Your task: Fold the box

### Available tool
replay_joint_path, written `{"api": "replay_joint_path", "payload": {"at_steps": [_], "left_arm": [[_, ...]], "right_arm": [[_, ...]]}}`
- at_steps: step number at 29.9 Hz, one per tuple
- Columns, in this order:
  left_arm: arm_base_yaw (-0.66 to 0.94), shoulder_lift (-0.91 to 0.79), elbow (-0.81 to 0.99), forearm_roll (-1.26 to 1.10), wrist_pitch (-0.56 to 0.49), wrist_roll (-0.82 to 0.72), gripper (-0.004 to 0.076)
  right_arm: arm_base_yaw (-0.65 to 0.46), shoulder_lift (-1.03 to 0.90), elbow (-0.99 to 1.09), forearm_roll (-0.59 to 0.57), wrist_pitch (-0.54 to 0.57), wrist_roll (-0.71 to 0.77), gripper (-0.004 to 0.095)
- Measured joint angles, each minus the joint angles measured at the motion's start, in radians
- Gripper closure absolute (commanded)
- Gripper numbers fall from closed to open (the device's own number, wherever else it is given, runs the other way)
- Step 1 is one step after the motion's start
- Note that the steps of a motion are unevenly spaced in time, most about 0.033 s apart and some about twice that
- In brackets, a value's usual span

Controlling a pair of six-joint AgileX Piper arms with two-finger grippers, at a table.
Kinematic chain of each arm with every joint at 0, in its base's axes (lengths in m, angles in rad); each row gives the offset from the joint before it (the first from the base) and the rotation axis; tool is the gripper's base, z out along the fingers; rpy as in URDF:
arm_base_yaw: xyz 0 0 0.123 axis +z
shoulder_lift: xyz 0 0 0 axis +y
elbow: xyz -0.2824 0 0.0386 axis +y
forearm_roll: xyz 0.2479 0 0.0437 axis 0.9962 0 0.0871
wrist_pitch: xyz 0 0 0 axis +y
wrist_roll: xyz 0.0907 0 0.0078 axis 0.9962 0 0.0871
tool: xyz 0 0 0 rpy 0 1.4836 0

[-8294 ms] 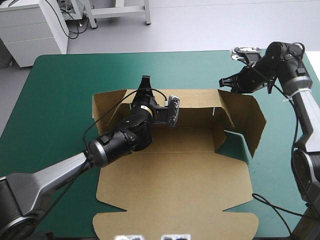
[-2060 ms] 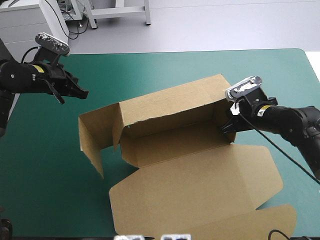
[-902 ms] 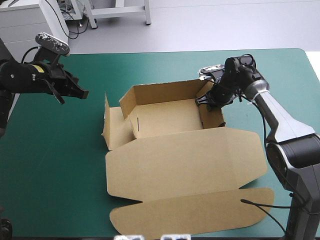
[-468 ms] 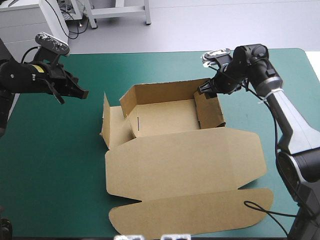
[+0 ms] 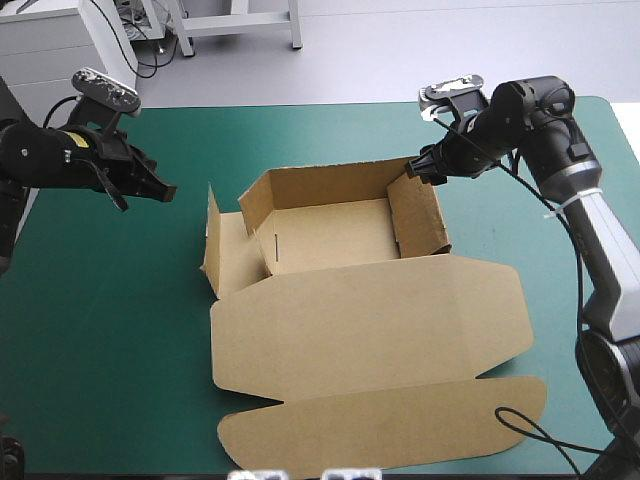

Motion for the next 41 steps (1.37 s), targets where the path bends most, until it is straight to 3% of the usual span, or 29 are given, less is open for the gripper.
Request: {"api": "replay_joint_path", "payload": {"at_steps": [15,23,28,36,41], "left_arm": [[0.000,0.000,0.000,0.004,0.018,0.000,0.0731],[0.000,0.000,0.000,0.003,0.021,0.000,0.0731],[0.000,0.000,0.000,0.003,0.021,0.000,0.0731],[0.000,0.000,0.000,0.003,0.023,0.000,0.0731],[0.000,0.000,0.000,0.000,0.032,0.000,0.0731]], "right_arm": [[0.000,0.255,0.062,-0.012,-0.011,0.048,0.0325],[0.000,0.286,0.062,0.009,-0.013,0.049,0.0353],[0.000,0.286,0.062,0.013,-0.014,0.049,0.0488],[0.000,0.287,0.062,0.011,-0.015,0.048,0.0901],[0.000,0.287,0.062,0.000,-0.019,0.048,0.0926]]}}
